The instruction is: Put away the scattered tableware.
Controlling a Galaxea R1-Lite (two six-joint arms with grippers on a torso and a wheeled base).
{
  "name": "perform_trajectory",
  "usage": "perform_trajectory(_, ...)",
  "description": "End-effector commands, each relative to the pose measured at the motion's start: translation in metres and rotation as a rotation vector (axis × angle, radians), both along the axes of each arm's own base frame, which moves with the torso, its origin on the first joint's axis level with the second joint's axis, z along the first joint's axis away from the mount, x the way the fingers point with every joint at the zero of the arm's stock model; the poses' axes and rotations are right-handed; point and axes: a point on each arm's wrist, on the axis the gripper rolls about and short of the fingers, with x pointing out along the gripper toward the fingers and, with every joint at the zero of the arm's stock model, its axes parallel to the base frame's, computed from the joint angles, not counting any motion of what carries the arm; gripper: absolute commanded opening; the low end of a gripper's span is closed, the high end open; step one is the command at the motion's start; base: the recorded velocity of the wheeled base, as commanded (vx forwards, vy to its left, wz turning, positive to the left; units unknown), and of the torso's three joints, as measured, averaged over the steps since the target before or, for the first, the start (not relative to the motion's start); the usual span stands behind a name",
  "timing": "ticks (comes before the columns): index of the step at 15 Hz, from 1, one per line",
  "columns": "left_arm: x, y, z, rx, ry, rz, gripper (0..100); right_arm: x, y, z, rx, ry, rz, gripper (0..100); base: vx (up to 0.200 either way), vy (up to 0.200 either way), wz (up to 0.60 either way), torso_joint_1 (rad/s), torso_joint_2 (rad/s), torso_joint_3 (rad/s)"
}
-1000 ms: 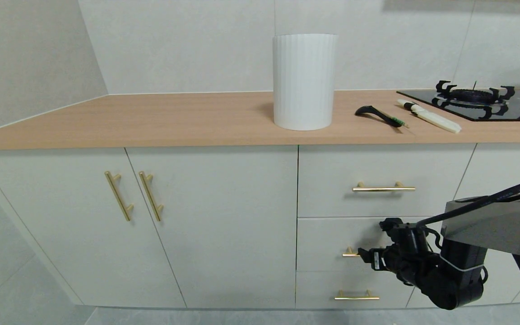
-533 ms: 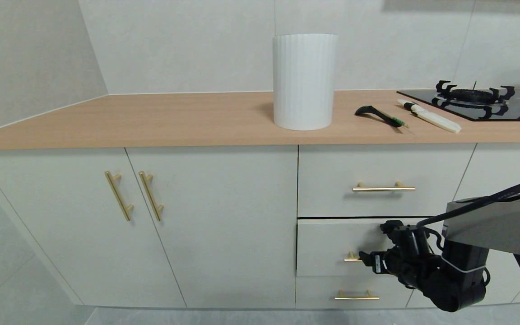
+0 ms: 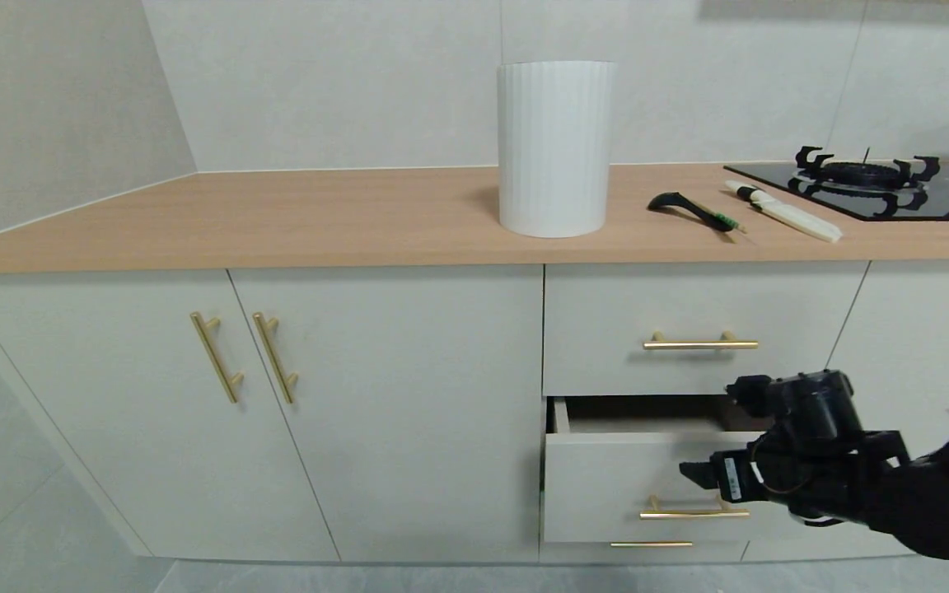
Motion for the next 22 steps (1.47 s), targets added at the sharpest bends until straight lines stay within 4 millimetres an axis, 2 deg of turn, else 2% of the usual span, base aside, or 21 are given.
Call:
perform_trajectory(1,0.000,0.000,0.000,0.002,0.000,0.000,100,-0.046,-0.004,0.095,0.071,-0.182,0.049,100,0.000,0.000,0.00,0.000,0.00,0.000)
perform_trajectory(2,0.000,0.000,0.000,0.000,0.000,0.001,100,-0.045,-0.003,0.095,0.073,-0.184,0.046,100,0.000,0.000,0.00,0.000,0.00,0.000)
perform_trajectory(5,0.000,0.000,0.000,0.002,0.000,0.000,100,-0.026,0.004,0.074,0.085,-0.172,0.035,100,0.000,0.000,0.00,0.000,0.00,0.000)
perform_trajectory(6,0.000,0.000,0.000,0.002,0.000,0.000,100,-0.026,0.004,0.074,0.085,-0.172,0.035,100,0.000,0.000,0.00,0.000,0.00,0.000)
perform_trajectory(7,0.000,0.000,0.000,0.000,0.000,0.001,100,-0.013,0.012,0.054,0.116,-0.165,0.005,100,0.000,0.000,0.00,0.000,0.00,0.000)
perform_trajectory(10,0.000,0.000,0.000,0.000,0.000,0.001,100,0.004,0.019,0.027,0.057,-0.205,-0.088,100,0.000,0.000,0.00,0.000,0.00,0.000)
perform_trajectory(16,0.000,0.000,0.000,0.000,0.000,0.001,100,0.022,0.026,-0.002,0.053,-0.274,-0.126,100,0.000,0.000,0.00,0.000,0.00,0.000)
perform_trajectory(19,0.000,0.000,0.000,0.000,0.000,0.001,100,0.027,0.027,-0.022,0.014,-0.241,-0.151,100,0.000,0.000,0.00,0.000,0.00,0.000)
perform_trajectory(22,0.000,0.000,0.000,0.000,0.000,0.001,100,0.028,0.027,-0.029,0.003,-0.222,-0.150,100,0.000,0.000,0.00,0.000,0.00,0.000)
